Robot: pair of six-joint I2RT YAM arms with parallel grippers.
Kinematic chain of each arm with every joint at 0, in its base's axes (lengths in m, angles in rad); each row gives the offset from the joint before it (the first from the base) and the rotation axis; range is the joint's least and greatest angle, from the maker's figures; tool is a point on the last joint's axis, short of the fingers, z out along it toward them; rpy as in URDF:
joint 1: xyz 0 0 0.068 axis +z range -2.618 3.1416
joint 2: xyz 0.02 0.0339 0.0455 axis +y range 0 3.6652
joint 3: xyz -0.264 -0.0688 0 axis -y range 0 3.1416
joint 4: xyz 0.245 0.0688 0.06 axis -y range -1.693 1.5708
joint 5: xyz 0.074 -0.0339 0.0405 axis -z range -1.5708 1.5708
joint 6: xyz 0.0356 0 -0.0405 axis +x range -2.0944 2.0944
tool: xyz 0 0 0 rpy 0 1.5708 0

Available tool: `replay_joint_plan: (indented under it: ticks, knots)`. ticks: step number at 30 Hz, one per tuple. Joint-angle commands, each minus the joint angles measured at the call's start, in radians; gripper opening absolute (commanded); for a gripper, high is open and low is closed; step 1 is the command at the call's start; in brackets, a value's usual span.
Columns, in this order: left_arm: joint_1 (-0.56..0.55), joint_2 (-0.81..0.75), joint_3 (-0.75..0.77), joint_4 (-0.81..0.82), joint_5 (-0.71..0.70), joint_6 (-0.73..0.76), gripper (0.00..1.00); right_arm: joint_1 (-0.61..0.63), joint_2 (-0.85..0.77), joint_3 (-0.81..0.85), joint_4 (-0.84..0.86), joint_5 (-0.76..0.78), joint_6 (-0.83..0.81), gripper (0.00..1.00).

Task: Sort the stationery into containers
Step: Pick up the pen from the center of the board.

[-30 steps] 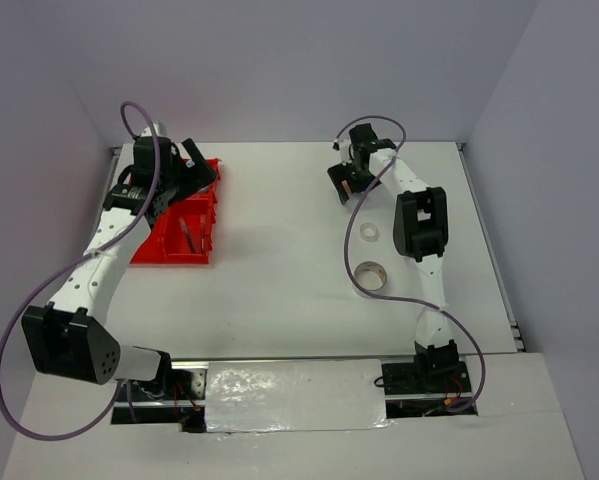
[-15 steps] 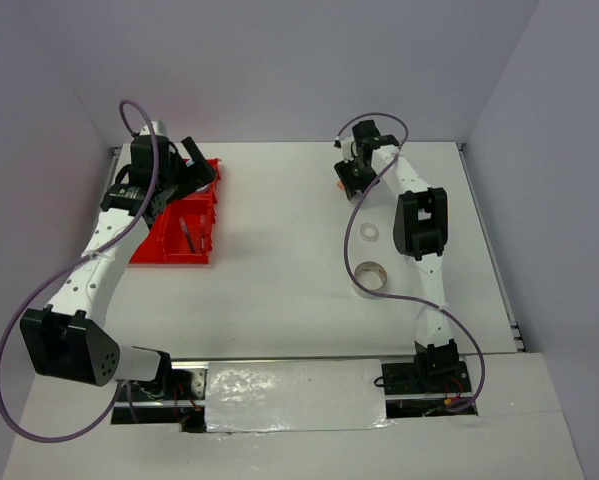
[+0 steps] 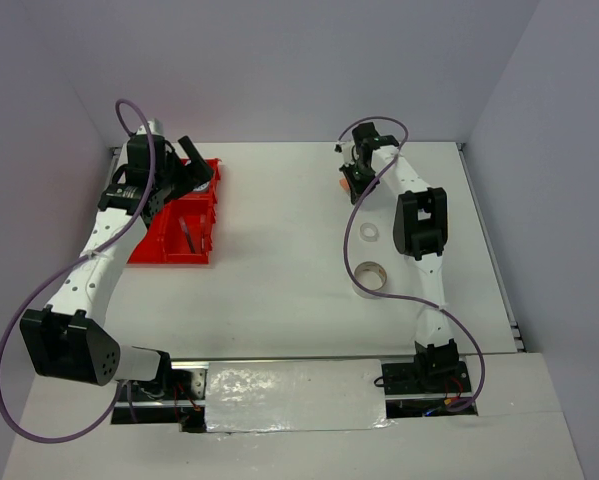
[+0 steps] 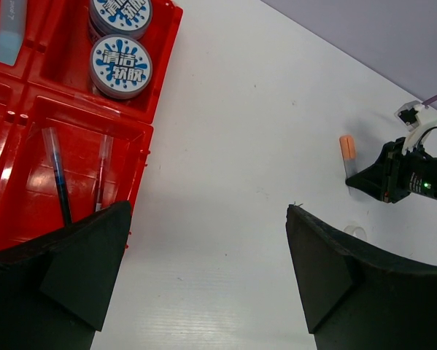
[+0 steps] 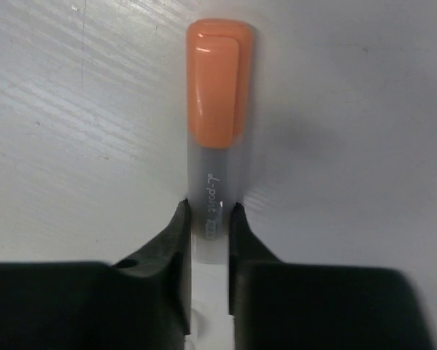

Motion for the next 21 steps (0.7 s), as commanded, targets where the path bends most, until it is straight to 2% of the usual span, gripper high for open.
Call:
replay_joint_plan:
  ticks: [1, 5, 8, 10, 11, 12, 15, 18, 21]
  knots:
    - [0.005, -0.005, 0.026, 0.056, 0.033, 0.021, 0.99, -0.004, 0.002, 0.014, -0.03, -0.003, 0.03, 0.0]
    - [0.005, -0.016, 0.001, 0.093, 0.058, 0.015, 0.99, -0.004, -0.035, -0.032, 0.018, -0.049, 0.09, 0.0]
    - [0.005, -0.011, -0.008, 0.124, 0.117, 0.007, 0.99, -0.005, -0.153, -0.169, 0.15, -0.119, 0.18, 0.0]
    - [0.004, -0.01, -0.032, 0.165, 0.212, -0.005, 0.99, -0.002, -0.292, -0.32, 0.307, -0.179, 0.292, 0.0]
    - [0.001, -0.006, -0.042, 0.22, 0.252, -0.023, 0.99, 0.001, -0.408, -0.456, 0.379, -0.219, 0.338, 0.0]
    - [-0.004, 0.001, -0.054, 0.25, 0.324, -0.031, 0.99, 0.021, -0.464, -0.53, 0.527, -0.239, 0.439, 0.0]
    - [-0.041, 0.027, -0.059, 0.34, 0.395, -0.062, 0.99, 0.105, -0.677, -0.805, 0.846, -0.302, 0.585, 0.0]
    - [-0.093, 0.065, -0.051, 0.431, 0.484, -0.091, 0.99, 0.223, -0.8, -0.948, 1.007, -0.308, 0.664, 0.0]
    - [-0.134, 0.101, -0.017, 0.423, 0.472, -0.085, 0.99, 0.307, -0.871, -1.014, 1.075, -0.266, 0.688, 0.0]
